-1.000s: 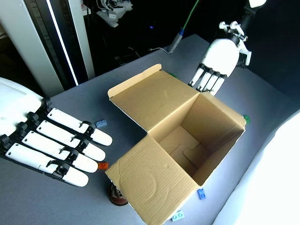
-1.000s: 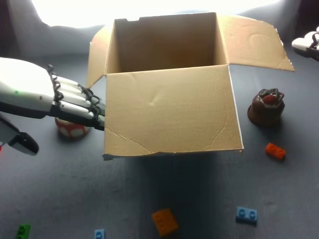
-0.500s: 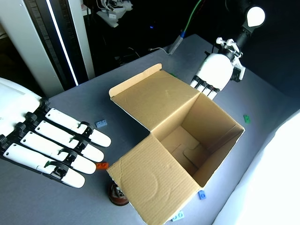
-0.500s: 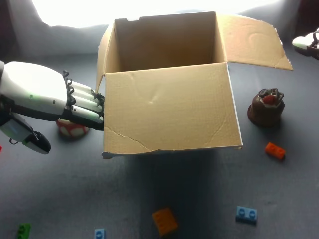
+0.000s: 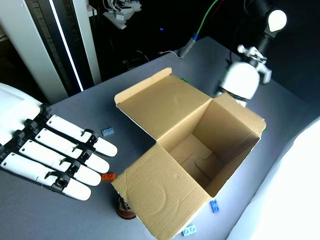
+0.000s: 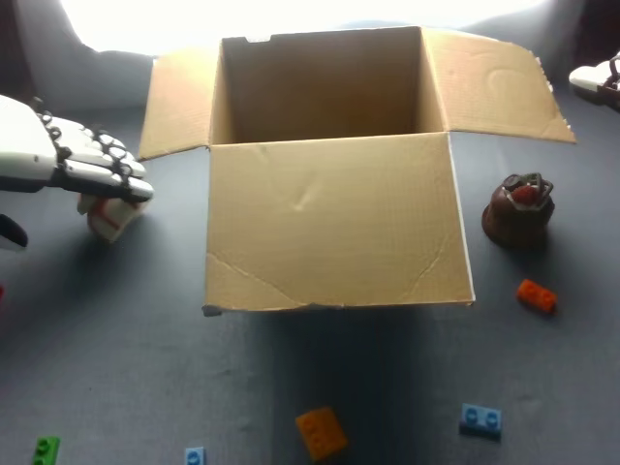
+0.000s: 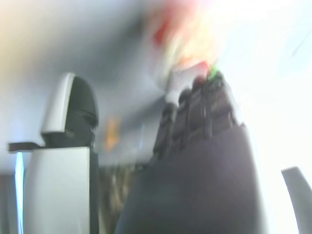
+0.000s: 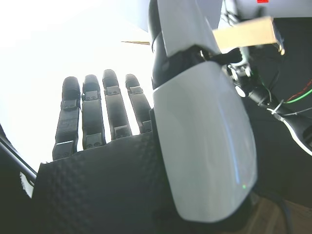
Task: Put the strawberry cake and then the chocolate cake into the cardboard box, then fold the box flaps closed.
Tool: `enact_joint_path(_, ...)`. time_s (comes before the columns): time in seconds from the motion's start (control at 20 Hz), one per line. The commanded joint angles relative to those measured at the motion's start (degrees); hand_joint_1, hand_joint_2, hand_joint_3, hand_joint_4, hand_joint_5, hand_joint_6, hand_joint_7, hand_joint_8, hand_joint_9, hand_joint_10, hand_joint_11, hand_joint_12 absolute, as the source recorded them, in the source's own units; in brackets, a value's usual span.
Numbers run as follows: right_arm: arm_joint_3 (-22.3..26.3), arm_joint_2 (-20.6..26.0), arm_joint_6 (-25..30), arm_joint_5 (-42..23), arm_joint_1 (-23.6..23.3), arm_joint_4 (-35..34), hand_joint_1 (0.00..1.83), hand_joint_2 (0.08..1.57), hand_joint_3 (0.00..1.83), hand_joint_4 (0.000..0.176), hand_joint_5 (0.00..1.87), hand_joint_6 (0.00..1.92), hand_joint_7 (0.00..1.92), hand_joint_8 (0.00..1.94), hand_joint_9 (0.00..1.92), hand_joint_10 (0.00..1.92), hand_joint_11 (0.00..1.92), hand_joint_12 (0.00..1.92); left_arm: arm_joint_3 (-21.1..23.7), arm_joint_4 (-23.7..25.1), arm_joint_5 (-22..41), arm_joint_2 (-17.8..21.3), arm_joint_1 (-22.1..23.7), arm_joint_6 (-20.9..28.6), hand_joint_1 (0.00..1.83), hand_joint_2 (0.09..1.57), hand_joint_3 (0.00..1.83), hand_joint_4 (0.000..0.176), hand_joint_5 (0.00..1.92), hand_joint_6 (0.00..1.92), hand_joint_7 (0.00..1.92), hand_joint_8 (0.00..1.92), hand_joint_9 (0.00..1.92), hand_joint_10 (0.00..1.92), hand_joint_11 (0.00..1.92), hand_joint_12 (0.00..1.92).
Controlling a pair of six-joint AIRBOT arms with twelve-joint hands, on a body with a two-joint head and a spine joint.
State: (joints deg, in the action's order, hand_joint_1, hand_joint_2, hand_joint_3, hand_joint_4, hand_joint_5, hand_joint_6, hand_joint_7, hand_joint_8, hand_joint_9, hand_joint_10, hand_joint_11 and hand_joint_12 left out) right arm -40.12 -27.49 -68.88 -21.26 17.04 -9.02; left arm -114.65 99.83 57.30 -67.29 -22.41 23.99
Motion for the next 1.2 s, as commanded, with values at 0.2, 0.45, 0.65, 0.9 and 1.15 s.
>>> enact_joint_path(0.2, -0.1, 0.7, -0.1, -7.2, -0.9, 0.0, 0.97, 1.05, 0.0, 0.0, 0.0, 0.0, 0.08, 0.0, 0.08, 0.0, 0.0, 0.27, -0.1, -1.7, 1.7, -0.1, 0.5, -0.2, 1.13, 1.15, 0.02, 0.072, 0.0, 0.0, 0.0, 0.0, 0.0, 0.0, 0.0, 0.12)
enact_joint_path(0.45, -0.1, 0.7, -0.1, -7.2, -0.9, 0.0, 0.92, 1.06, 0.0, 0.009, 0.0, 0.0, 0.06, 0.0, 0.08, 0.0, 0.0, 0.34, 0.9, -1.7, 2.5, 0.2, 2.3, 2.7, 1.18, 1.13, 0.02, 0.065, 0.0, 0.0, 0.01, 0.0, 0.02, 0.0, 0.0, 0.15)
enact_joint_path(0.65, -0.1, 0.7, -0.3, -7.2, -0.9, 0.0, 0.95, 1.06, 0.0, 0.001, 0.0, 0.0, 0.04, 0.0, 0.09, 0.0, 0.0, 0.37, 4.3, -1.2, 2.5, 1.8, 4.2, 3.1, 1.16, 1.1, 0.0, 0.058, 0.0, 0.0, 0.01, 0.0, 0.03, 0.01, 0.0, 0.19)
enact_joint_path(0.9, -0.1, 0.7, -0.3, -7.3, -0.9, 0.0, 0.94, 1.06, 0.0, 0.006, 0.0, 0.0, 0.01, 0.0, 0.06, 0.0, 0.0, 0.34, 7.2, -0.5, 2.1, 2.6, 5.1, 3.0, 1.18, 1.08, 0.0, 0.063, 0.0, 0.0, 0.02, 0.0, 0.05, 0.01, 0.0, 0.22)
enact_joint_path(1.15, -0.1, 0.7, -0.3, -7.4, -0.9, 0.0, 0.96, 1.05, 0.0, 0.001, 0.0, 0.0, 0.03, 0.0, 0.07, 0.0, 0.0, 0.33, 9.0, -0.3, -0.5, 2.0, 4.8, 1.4, 1.18, 1.06, 0.0, 0.062, 0.0, 0.0, 0.01, 0.0, 0.03, 0.01, 0.0, 0.21)
